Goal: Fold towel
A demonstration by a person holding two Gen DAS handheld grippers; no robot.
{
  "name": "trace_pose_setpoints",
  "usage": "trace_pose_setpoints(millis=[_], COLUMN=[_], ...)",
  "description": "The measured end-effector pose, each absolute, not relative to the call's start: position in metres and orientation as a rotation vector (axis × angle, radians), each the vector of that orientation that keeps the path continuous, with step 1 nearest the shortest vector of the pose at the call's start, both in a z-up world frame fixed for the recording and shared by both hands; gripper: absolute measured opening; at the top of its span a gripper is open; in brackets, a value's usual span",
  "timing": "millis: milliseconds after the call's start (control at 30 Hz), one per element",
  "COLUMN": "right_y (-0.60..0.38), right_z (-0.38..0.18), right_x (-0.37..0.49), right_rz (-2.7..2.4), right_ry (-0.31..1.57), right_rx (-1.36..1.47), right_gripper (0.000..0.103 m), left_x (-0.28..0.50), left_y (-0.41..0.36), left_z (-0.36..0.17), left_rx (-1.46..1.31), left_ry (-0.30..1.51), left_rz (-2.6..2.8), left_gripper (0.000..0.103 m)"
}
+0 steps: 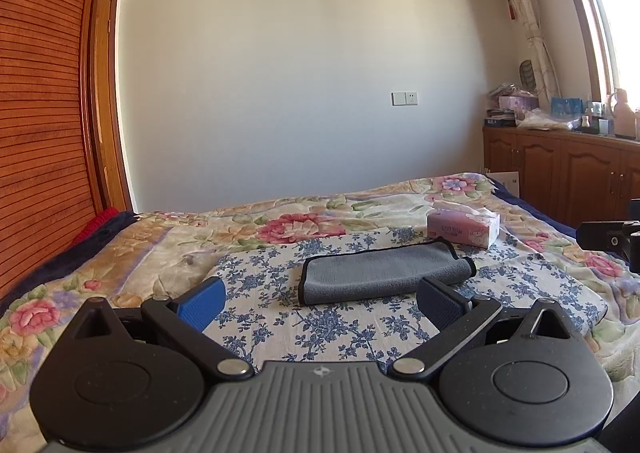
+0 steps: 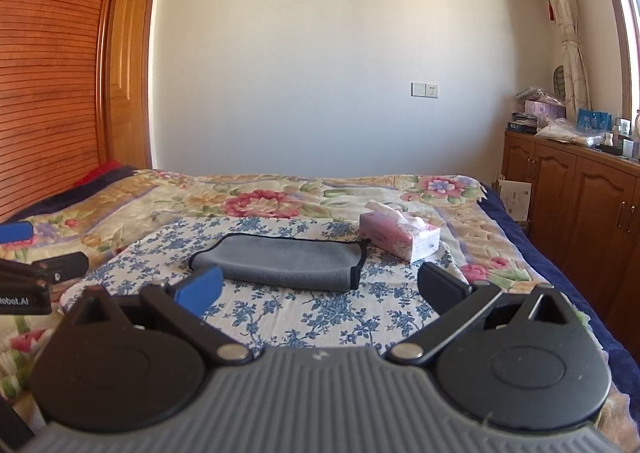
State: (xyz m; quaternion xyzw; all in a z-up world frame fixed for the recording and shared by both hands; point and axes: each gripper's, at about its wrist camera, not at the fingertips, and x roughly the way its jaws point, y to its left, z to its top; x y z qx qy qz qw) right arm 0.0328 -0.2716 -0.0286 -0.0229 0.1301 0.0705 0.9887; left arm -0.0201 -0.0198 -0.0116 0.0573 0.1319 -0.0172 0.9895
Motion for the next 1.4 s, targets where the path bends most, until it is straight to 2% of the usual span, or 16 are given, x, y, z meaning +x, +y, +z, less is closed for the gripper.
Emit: trace_pose_setpoints(millis=[600, 1400], right_y=[-0.276, -0.275], right_z=[-0.026, -0.027], right_x=[0.024, 0.026], right_rz=[0.108, 0.089], right_ry=[0.191, 0.191], right_rx=[-0.042, -0.042], right_gripper=[0.103, 0.103], left_x=[-0.024, -0.023], left_y=[-0.013, -0.007], left_z=[-0.004, -0.006], left_rx=[0.073, 0.06], left_ry=[0.217, 0.228], left_rz=[-0.025, -0.016], left_gripper=[0.103, 0.103])
